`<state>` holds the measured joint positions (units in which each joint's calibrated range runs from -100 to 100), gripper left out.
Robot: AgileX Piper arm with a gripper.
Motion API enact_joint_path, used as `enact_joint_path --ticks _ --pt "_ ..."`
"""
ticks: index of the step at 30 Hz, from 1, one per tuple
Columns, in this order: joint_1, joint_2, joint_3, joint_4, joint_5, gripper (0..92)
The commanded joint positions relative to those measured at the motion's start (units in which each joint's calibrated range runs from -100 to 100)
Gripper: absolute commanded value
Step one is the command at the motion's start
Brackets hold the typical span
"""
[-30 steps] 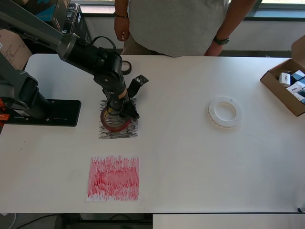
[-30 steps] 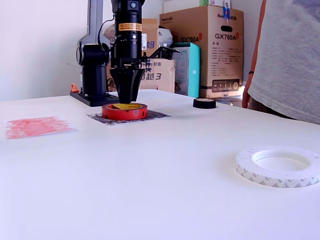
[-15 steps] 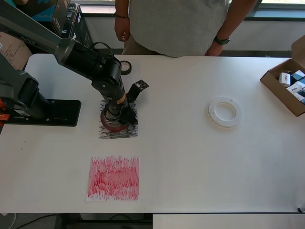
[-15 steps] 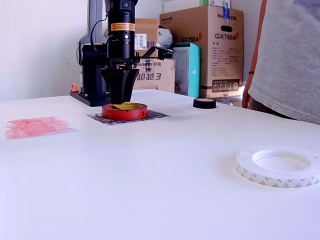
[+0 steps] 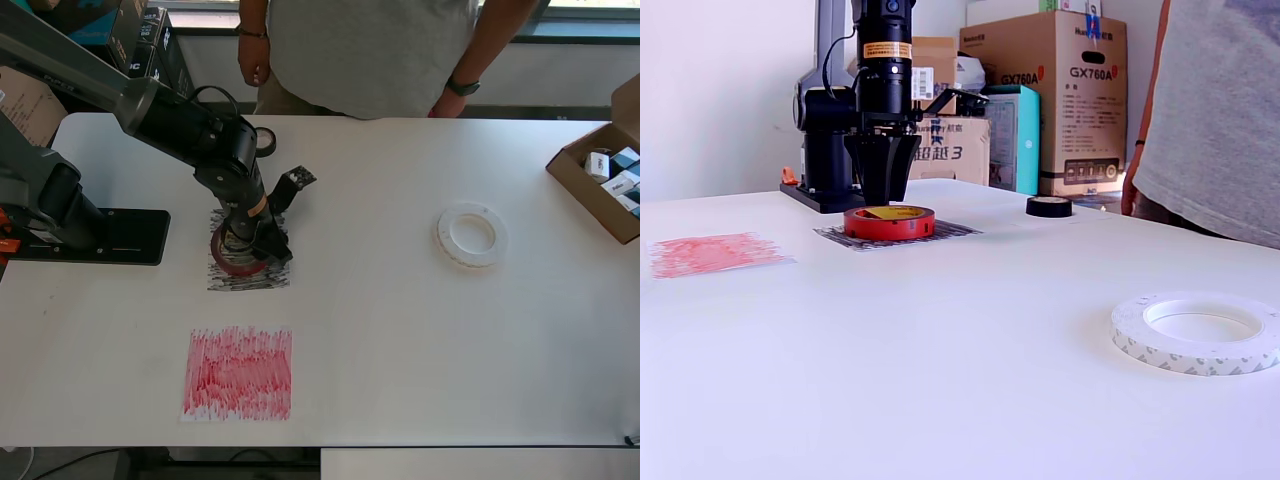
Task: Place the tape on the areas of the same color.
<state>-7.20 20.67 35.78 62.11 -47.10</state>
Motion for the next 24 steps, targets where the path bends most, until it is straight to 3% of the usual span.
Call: enact_joint_path --ticks 1,24 --pt "0.0 0.5 0.2 -0.6 -0.4 57.7" --pt "-0.4 4.4 0.1 -0.6 -0.1 57.7"
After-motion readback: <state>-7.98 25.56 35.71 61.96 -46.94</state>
